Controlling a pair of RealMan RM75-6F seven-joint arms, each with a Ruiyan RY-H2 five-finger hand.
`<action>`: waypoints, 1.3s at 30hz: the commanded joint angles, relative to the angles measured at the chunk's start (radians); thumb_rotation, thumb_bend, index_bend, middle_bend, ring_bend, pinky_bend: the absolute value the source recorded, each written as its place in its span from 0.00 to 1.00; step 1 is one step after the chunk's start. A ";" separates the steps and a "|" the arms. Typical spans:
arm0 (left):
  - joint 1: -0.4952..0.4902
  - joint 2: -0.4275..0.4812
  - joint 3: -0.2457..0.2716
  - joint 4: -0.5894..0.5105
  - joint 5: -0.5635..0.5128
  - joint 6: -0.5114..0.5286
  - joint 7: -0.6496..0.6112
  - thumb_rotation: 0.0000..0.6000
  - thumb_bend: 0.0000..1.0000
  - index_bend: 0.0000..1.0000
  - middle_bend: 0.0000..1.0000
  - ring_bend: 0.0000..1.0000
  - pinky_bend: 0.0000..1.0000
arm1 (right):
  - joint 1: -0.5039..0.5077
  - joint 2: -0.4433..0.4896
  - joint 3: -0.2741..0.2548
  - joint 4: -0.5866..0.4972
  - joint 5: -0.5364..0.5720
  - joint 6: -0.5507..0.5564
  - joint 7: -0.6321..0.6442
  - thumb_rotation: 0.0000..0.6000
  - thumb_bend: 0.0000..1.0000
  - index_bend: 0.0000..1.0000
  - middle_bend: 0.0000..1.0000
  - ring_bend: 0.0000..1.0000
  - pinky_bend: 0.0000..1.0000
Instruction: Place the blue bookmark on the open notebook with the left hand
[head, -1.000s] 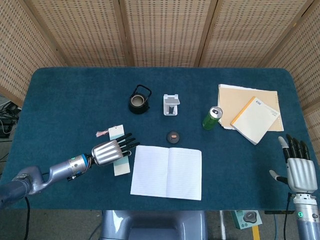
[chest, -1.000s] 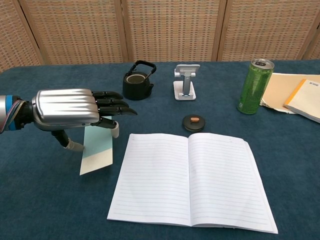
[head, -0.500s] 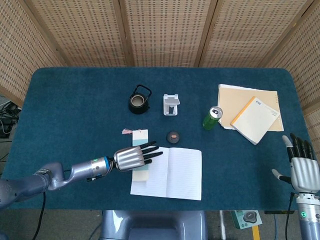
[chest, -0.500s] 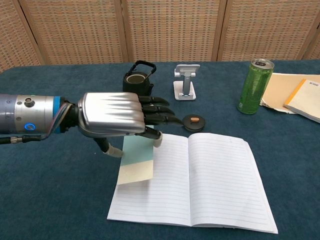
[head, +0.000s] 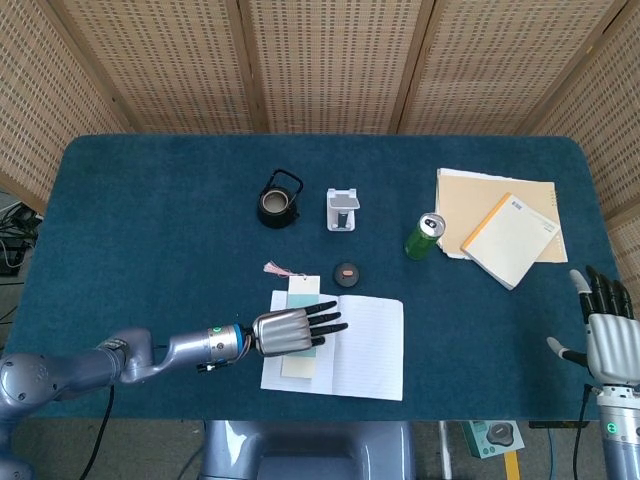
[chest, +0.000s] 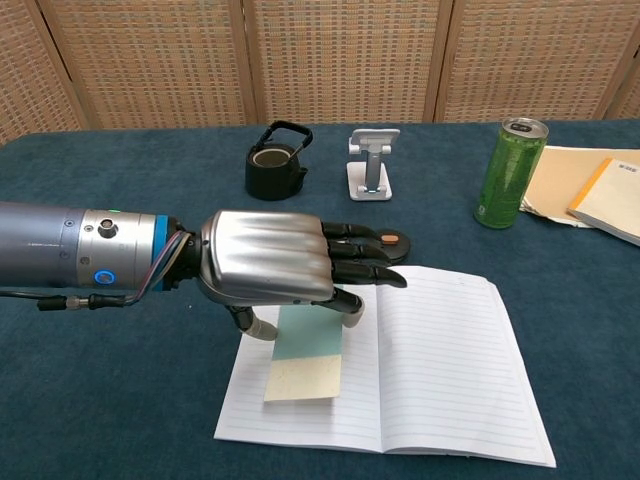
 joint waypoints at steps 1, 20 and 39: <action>-0.004 -0.005 0.003 -0.002 0.003 -0.003 0.005 1.00 0.38 0.45 0.00 0.00 0.00 | 0.000 0.001 0.001 0.000 0.001 0.000 0.002 1.00 0.08 0.01 0.00 0.00 0.00; -0.021 -0.028 0.017 -0.021 -0.004 -0.021 0.009 1.00 0.38 0.44 0.00 0.00 0.00 | 0.000 0.004 0.000 -0.001 0.006 -0.008 0.008 1.00 0.08 0.01 0.00 0.00 0.00; -0.016 -0.030 0.026 -0.024 -0.021 -0.025 0.022 1.00 0.38 0.06 0.00 0.00 0.00 | 0.001 0.009 -0.002 -0.011 0.008 -0.014 0.002 1.00 0.08 0.04 0.00 0.00 0.00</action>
